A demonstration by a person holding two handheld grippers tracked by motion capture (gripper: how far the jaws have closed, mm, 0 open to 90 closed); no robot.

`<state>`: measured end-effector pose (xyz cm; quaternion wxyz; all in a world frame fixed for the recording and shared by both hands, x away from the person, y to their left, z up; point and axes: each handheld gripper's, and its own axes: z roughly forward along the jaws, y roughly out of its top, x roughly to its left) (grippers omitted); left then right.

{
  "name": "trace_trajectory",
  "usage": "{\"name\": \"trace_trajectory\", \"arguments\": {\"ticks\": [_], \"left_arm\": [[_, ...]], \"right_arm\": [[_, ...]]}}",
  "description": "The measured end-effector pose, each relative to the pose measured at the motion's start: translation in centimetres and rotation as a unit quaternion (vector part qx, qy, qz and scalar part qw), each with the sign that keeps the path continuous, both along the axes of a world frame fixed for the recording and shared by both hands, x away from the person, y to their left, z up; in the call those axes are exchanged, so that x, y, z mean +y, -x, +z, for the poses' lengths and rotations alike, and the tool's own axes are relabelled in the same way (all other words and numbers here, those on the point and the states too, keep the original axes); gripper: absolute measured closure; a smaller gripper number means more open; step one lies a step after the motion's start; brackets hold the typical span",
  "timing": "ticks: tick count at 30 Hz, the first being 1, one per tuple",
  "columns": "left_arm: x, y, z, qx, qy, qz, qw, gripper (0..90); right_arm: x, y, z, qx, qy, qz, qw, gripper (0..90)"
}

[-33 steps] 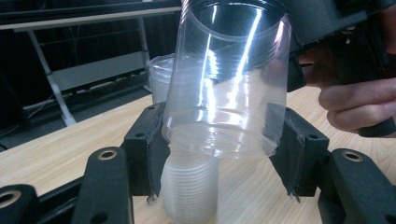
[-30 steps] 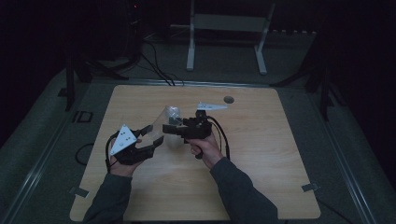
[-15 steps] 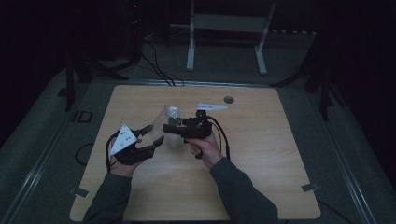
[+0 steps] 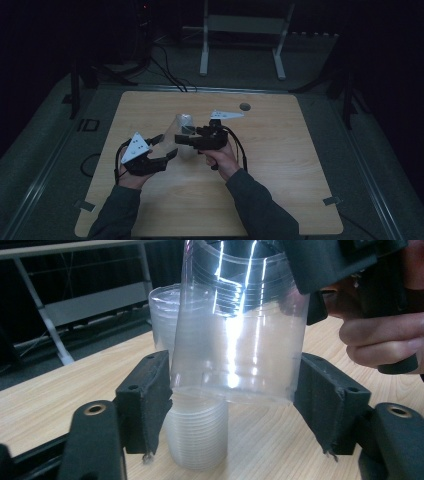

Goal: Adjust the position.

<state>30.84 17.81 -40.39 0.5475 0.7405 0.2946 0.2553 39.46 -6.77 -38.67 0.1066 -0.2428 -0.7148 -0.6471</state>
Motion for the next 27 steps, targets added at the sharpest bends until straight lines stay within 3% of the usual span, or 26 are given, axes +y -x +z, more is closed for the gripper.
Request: {"name": "trace_trajectory", "arguments": {"ticks": [6, 15, 22, 27], "left_arm": [[-0.1, -0.2, 0.5, 0.011, -0.010, -0.001, 0.9999, 29.8], [-0.5, -0.4, 0.6, 0.024, -0.035, -0.001, 0.9991, 33.2], [-0.5, -0.5, 0.6, 0.028, -0.027, -0.001, 0.9993, 40.2], [-0.4, -0.5, 0.5, 0.031, -0.008, -0.003, 0.9995, 41.1]], "right_arm": [[0.4, 0.4, 0.3, -0.028, 0.029, -0.006, 0.9992, 32.7], [1.1, 1.6, 1.1, -0.092, 0.084, -0.017, 0.9920, 32.6], [1.2, 1.5, 1.0, -0.091, 0.080, -0.012, 0.9926, 29.3], [1.0, 1.3, 1.0, -0.080, 0.058, -0.011, 0.9950, 23.4]]}}
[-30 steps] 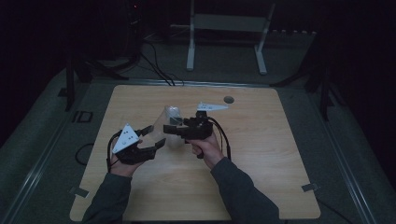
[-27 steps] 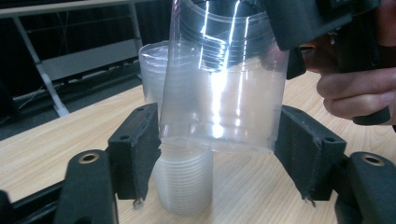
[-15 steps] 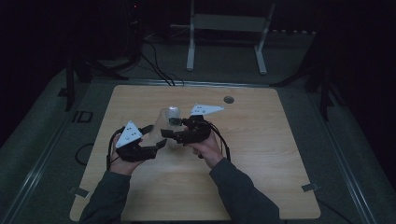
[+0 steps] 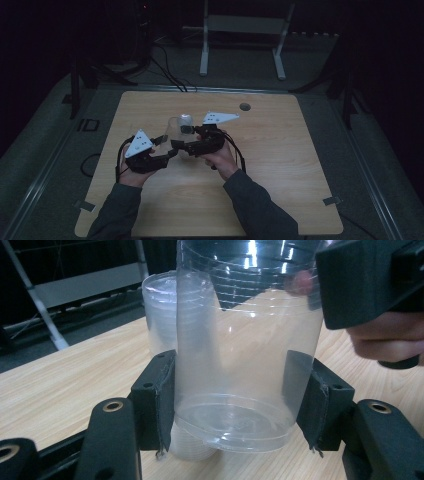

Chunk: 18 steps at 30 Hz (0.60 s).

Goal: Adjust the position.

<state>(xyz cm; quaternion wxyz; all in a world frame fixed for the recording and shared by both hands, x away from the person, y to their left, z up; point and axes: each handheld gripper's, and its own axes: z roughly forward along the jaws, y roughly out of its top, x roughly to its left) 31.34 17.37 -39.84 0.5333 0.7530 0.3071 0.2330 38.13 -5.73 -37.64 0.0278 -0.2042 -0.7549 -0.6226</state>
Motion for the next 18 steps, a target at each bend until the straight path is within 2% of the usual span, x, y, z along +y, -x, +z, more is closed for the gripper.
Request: {"name": "trace_trajectory", "arguments": {"ticks": [6, 9, 12, 18], "left_arm": [[-0.21, -0.07, -0.13, 0.006, 0.025, -0.010, 0.9996, 41.1], [-0.38, -0.19, -0.25, 0.014, 0.037, -0.019, 0.9990, 40.7], [-0.60, -0.25, -0.32, 0.019, 0.034, -0.020, 0.9990, 38.8], [-0.51, -0.29, -0.14, 0.023, 0.017, -0.007, 0.9996, 29.6]], "right_arm": [[-0.22, -0.29, 0.13, 0.015, -0.040, 0.002, 0.9991, 21.5], [-0.24, -0.35, 0.18, 0.017, -0.051, 0.004, 0.9985, 23.0], [-0.27, -0.38, 0.18, 0.017, -0.053, 0.003, 0.9984, 27.9], [-0.44, -0.28, 0.13, 0.005, -0.040, -0.003, 0.9992, 29.8]]}}
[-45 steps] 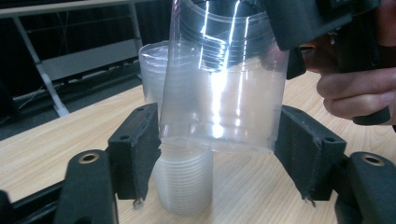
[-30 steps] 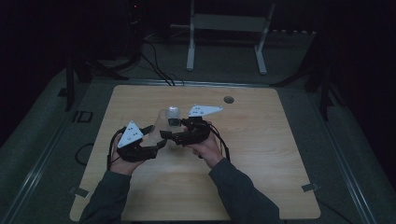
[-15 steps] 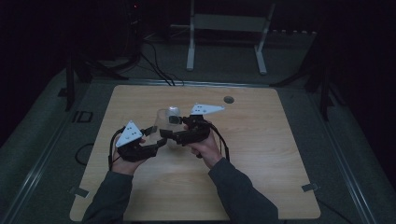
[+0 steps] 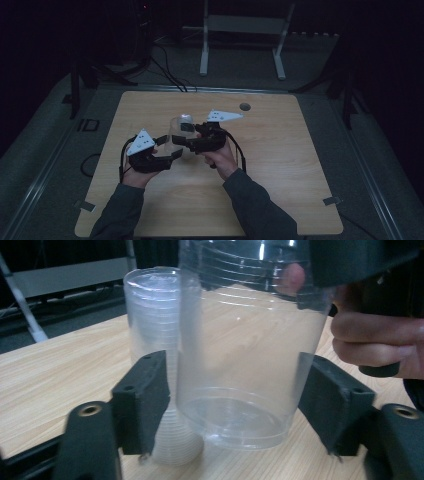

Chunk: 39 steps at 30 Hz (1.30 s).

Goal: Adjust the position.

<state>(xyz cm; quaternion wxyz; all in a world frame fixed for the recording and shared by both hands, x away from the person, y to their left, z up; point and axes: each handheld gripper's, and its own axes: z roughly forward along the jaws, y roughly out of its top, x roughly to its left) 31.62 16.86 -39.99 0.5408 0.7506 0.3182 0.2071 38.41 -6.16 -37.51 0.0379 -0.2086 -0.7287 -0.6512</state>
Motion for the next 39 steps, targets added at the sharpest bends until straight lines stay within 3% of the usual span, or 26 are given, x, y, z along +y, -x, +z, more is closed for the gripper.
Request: {"name": "trace_trajectory", "arguments": {"ticks": [7, 17, 29, 39], "left_arm": [[0.1, 0.2, 0.1, -0.004, -0.008, 0.003, 1.0000, 27.8], [0.5, 0.5, 0.0, -0.008, -0.006, 0.005, 0.9999, 25.8], [1.6, 0.7, 0.1, -0.012, 0.002, 0.019, 0.9997, 25.3], [1.9, 0.6, 0.0, -0.010, 0.007, 0.026, 0.9996, 25.4]], "right_arm": [[0.0, 0.4, 0.2, -0.025, 0.027, -0.011, 0.9992, 30.2], [-0.5, 0.7, 0.5, -0.046, 0.047, -0.022, 0.9976, 30.4], [-1.4, 0.8, 0.2, -0.051, 0.064, -0.032, 0.9962, 30.6], [-2.1, 1.3, 0.1, -0.070, 0.090, -0.040, 0.9927, 30.7]]}}
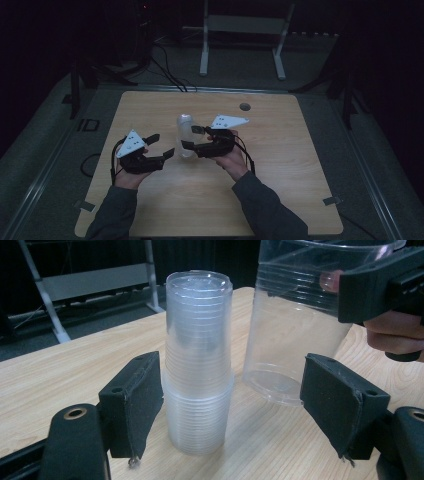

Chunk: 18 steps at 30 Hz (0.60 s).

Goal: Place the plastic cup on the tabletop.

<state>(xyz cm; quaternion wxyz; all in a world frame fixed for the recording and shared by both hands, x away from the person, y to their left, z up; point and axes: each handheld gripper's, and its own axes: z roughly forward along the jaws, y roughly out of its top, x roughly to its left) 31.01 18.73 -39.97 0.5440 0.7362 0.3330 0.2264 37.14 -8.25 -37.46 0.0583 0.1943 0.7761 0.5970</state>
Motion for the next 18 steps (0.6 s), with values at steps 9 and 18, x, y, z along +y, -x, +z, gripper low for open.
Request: {"name": "trace_trajectory", "arguments": {"ticks": [9, 18], "left_arm": [[0.1, 0.0, 0.0, 0.000, 0.000, 0.003, 1.0000, 25.4], [0.1, 0.0, 0.1, -0.003, 0.003, 0.006, 1.0000, 25.5]], "right_arm": [[-0.6, 0.3, -0.2, -0.006, 0.009, -0.004, 0.9999, 30.7], [-1.1, 0.4, -0.9, -0.004, 0.013, -0.006, 0.9999, 30.8]]}}
